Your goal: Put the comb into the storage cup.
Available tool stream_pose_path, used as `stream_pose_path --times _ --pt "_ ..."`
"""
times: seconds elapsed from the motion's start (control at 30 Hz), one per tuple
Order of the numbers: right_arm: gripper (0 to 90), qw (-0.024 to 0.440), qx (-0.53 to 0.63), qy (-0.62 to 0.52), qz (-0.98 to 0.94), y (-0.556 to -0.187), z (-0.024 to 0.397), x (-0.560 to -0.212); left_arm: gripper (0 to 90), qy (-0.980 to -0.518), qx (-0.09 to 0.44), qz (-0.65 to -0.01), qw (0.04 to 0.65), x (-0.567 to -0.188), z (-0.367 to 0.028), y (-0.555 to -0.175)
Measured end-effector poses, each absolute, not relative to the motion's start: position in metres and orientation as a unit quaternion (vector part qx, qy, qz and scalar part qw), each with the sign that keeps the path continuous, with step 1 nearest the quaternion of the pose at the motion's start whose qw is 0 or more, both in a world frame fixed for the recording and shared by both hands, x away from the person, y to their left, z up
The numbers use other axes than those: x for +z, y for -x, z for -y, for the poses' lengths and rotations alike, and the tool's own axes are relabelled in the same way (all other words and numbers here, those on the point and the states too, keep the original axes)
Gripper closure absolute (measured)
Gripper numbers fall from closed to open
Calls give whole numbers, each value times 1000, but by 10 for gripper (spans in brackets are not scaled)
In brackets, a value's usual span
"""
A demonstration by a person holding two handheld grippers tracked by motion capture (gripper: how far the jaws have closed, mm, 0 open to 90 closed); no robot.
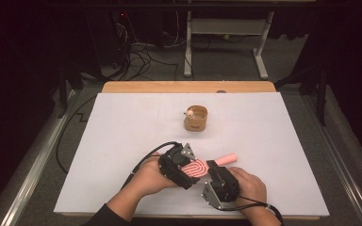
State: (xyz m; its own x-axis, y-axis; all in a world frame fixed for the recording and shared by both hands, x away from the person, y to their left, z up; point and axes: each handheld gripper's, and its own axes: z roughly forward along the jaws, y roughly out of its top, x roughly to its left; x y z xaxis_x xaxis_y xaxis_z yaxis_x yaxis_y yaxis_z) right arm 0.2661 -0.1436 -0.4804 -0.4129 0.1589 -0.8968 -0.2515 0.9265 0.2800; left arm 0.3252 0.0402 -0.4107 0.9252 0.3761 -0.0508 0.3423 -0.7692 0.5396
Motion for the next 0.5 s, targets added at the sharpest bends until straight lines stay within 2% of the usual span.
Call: stream_pose_path --times 0.4,0.5 --pt "803 545 188 33 -817 -265 144 -478 169 -936 43 -191 291 -407 -45 -324" --pt "806 547 184 30 -816 -265 146 -477 141 -938 50 -194 282 -406 -48 -325"
